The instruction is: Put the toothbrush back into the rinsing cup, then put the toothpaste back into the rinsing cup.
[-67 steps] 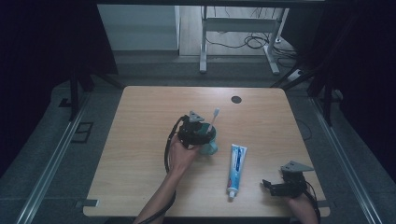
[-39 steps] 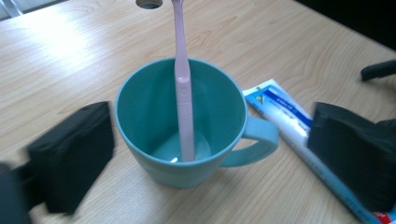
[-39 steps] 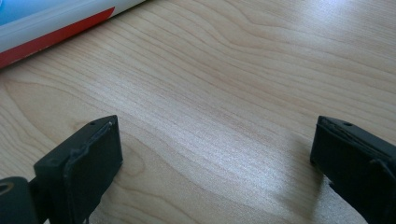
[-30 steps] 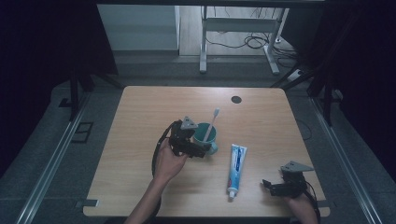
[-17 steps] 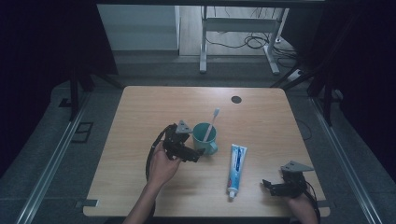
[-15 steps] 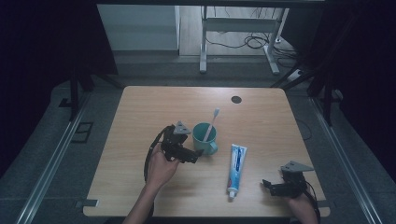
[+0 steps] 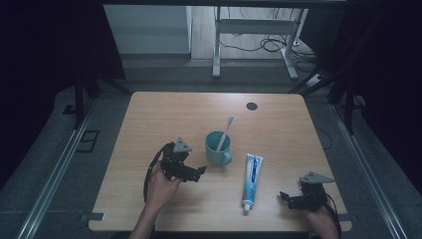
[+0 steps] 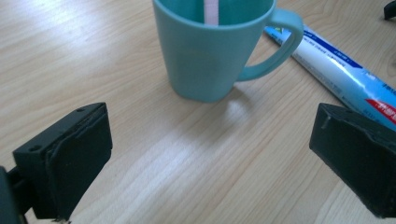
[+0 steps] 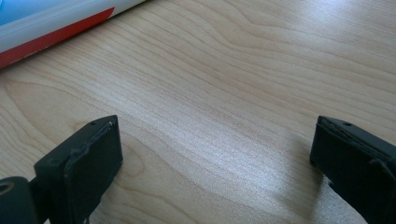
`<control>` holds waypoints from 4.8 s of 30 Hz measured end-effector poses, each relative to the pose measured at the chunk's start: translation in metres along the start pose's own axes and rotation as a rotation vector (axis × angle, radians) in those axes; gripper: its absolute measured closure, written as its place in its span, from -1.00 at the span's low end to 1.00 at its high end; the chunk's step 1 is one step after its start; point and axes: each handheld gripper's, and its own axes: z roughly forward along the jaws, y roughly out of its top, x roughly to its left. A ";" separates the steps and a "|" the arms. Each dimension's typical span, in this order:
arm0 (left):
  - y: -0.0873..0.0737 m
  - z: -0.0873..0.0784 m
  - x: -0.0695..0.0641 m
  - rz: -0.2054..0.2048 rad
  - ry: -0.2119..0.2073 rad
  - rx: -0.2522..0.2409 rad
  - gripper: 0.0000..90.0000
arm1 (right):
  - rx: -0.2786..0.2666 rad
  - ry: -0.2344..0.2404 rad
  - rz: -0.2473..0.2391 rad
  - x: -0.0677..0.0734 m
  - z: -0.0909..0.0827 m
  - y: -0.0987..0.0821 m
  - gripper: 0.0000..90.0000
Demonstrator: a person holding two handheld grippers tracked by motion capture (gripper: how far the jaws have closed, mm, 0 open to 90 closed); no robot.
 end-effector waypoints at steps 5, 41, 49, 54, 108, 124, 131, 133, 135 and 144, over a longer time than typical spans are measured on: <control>-0.012 -0.004 0.002 -0.005 0.009 -0.010 -1.00 | 0.000 0.000 0.000 0.000 0.000 0.000 -0.95; -0.091 0.012 0.011 -0.050 0.090 0.068 -1.00 | -0.001 -0.012 0.011 0.002 0.000 0.000 -0.95; -0.095 0.018 0.012 -0.036 0.097 0.090 -1.00 | -0.001 -0.012 0.011 0.002 0.000 0.000 -0.95; -0.095 0.018 0.012 -0.036 0.098 0.090 -1.00 | -0.006 -0.005 0.004 0.002 0.000 0.000 -0.90; -0.095 0.018 0.012 -0.036 0.101 0.093 -1.00 | 0.029 0.266 -0.100 0.046 -0.006 0.053 -0.17; -0.095 0.018 0.012 -0.036 0.101 0.093 -1.00 | 0.041 0.359 -0.179 0.068 -0.004 0.079 0.98; -0.095 0.018 0.012 -0.035 0.101 0.093 -1.00 | 0.060 0.380 -0.215 0.081 0.004 0.088 0.99; -0.095 0.018 0.012 -0.036 0.101 0.093 -1.00 | 0.059 0.382 -0.218 0.084 0.007 0.090 0.99; -0.095 0.018 0.012 -0.036 0.101 0.093 -1.00 | 0.060 0.389 -0.220 0.087 0.009 0.092 0.99; -0.095 0.018 0.012 -0.036 0.101 0.093 -1.00 | 0.106 0.404 -0.246 0.102 0.025 0.097 0.99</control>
